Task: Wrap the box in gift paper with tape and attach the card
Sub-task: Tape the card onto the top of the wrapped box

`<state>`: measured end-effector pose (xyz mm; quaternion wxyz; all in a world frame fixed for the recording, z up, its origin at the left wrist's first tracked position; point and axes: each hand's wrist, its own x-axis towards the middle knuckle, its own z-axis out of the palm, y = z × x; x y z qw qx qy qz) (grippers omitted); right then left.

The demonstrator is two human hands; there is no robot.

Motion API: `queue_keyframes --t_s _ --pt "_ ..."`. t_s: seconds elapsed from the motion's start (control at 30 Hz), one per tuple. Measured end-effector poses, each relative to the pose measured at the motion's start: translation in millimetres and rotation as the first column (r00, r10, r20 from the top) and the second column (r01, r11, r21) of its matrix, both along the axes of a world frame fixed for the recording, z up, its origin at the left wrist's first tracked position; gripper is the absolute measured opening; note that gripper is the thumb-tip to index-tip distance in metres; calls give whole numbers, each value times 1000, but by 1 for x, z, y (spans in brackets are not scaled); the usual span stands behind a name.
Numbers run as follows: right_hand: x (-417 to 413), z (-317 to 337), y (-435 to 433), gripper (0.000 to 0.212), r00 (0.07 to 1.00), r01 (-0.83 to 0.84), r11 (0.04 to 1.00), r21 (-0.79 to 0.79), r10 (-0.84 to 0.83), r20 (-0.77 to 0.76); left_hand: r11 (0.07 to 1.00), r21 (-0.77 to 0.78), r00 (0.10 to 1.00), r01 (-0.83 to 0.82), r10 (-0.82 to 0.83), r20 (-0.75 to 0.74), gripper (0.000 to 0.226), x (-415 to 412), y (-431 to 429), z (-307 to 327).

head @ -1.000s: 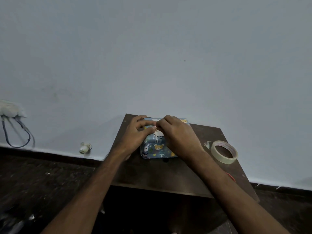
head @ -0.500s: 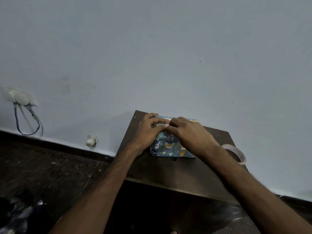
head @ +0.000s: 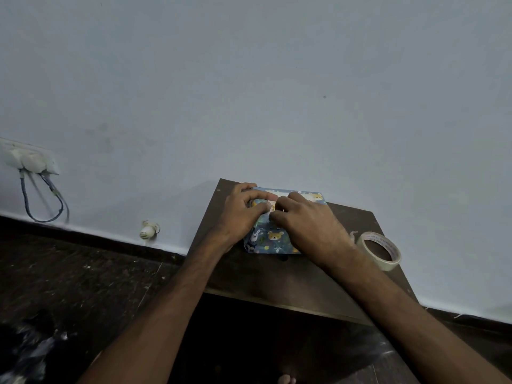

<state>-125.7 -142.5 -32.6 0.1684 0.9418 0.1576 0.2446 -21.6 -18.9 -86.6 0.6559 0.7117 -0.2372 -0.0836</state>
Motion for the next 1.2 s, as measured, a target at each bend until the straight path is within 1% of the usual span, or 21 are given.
queue_keyframes --t_s 0.1,0.17,0.2,0.27,0.37,0.5,0.53,0.6,0.67,0.7,0.77,0.83,0.87,0.93,1.0,1.03,1.07,1.1,1.13,1.17,1.2 --pt "-12 -22 -8 15 994 102 947 304 -111 13 1000 6 1000 6 -6 -25 32 -1 0 1" --pt "-25 -41 -10 26 990 130 813 568 -142 -23 1000 9 1000 4 -4 -22 27 -1 1 2" --pt "-31 -49 -9 32 987 150 752 642 -153 -51 1000 10 1000 5 -5 -19 26 -1 1 2" --pt "-37 -60 -5 37 981 177 677 714 -177 -75 1000 24 1000 7 -7 -12 23 -3 1 3" --pt "-32 -52 -3 21 973 154 603 783 -231 -13 999 49 1000 2 -3 20 19 -5 2 4" --pt "-23 -46 8 27 953 242 747 619 -304 -5 996 87 997 -19 12 81 21 -5 3 3" --pt "-23 -47 10 28 958 248 748 616 -285 -40 998 55 999 -21 18 47 26 -5 2 2" --pt "-23 -43 3 27 966 252 633 732 -214 -146 986 -163 984 24 -51 -168 45 -5 -6 -3" --pt "-23 -39 -12 29 972 234 524 819 -112 -206 919 -390 848 64 -256 -464 61 -6 -14 -6" --pt "-24 -38 -17 32 975 217 504 836 -71 -210 897 -435 763 85 -339 -551 71 -6 -16 -6" --pt "-29 -40 -23 37 979 183 491 852 -12 -203 917 -387 701 96 -339 -628 83 -10 -18 -5" --pt "-34 -44 -24 39 981 156 473 867 24 -190 956 -290 751 46 -224 -621 77 -9 -23 -11" --pt "-37 -46 -24 40 982 139 422 896 56 -179 975 -222 775 2 -142 -616 72 -10 -23 -14" --pt "-42 -41 -29 35 997 35 196 980 59 -47 989 -139 796 -43 -50 -604 64 -9 -25 -18" --pt "-44 -35 -42 25 983 -129 -25 991 -133 124 993 -115 810 -26 -47 -585 57 -9 -25 -15" --pt "-44 -33 -51 25 965 -151 -96 984 -228 126 993 -113 815 -20 -49 -577 56 -11 -23 -13" --pt "-41 -34 -57 29 965 -109 -160 981 -254 66 992 -129 814 -14 -64 -577 57 -15 -21 -10" --pt "-37 -39 -63 39 981 -18 -242 970 -193 -30 989 -149 808 -1 -87 -582 61 -19 -20 -6" --pt "-31 -44 -66 53 989 89 -350 933 -83 -125 985 -171 794 9 -111 -597 67 -21 -20 -4" --pt "-24 -50 -67 69 985 159 -473 866 19 -171 982 -188 781 6 -122 -613 72 -22 -20 -4" --pt "-17 -58 -66 81 981 195 -554 809 89 -175 979 -203 774 -11 -120 -621 76 -23 -20 -4"
